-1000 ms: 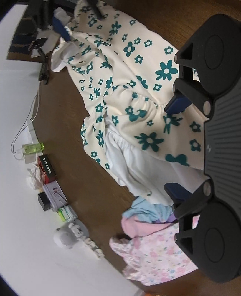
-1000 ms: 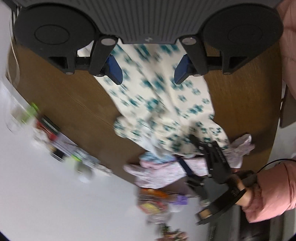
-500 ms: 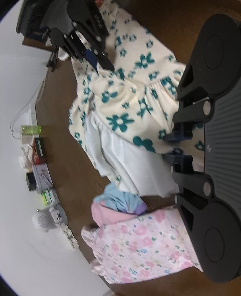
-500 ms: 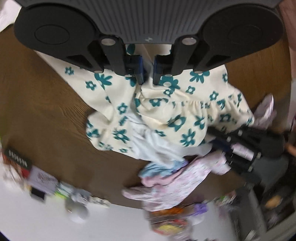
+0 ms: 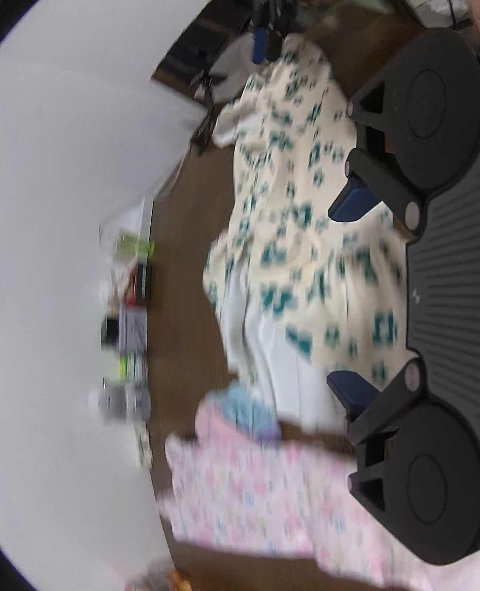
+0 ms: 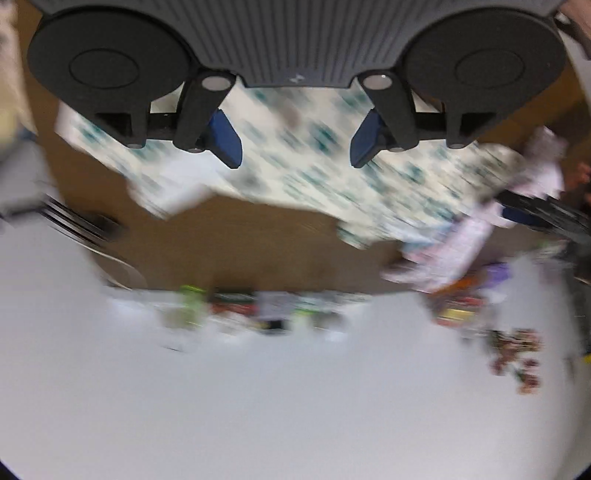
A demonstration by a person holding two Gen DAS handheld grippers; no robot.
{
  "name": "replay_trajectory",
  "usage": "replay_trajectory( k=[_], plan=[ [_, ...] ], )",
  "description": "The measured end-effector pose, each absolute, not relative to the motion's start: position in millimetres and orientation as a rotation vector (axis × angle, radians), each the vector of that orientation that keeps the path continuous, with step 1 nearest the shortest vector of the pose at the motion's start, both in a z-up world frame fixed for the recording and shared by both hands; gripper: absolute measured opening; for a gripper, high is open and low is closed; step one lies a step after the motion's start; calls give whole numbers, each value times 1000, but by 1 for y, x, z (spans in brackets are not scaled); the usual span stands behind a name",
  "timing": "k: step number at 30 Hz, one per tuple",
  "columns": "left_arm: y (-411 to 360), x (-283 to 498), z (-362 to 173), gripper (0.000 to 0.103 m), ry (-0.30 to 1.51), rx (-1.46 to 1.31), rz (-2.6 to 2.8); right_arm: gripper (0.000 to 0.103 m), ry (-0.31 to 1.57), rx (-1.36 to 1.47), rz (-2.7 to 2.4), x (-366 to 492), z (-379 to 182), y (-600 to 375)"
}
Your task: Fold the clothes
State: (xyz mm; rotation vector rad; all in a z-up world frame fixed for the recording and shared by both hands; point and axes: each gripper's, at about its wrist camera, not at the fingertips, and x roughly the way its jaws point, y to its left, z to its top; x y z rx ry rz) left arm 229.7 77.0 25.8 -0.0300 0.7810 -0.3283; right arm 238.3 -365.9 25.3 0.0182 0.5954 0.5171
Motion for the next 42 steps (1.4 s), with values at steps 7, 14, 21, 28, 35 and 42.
replay_trajectory(
  k=[7,14,21,28,35,42],
  plan=[
    [37,246,-16,59,827,76,-312,50,640,-13,424,218,-17,-393],
    [40,233,-22,58,797,91,-277,32,650,51,382,243,-28,-425],
    [37,225,-24,58,774,123,-256,27,651,164,380,245,-29,-444],
    [38,221,-24,58,766,124,-252,29,667,164,377,247,-30,-444],
    [41,215,-1,89,716,54,-233,75,611,190,432,241,-7,-438],
    [42,189,25,100,692,13,-112,102,527,167,443,226,17,-427]
  ],
)
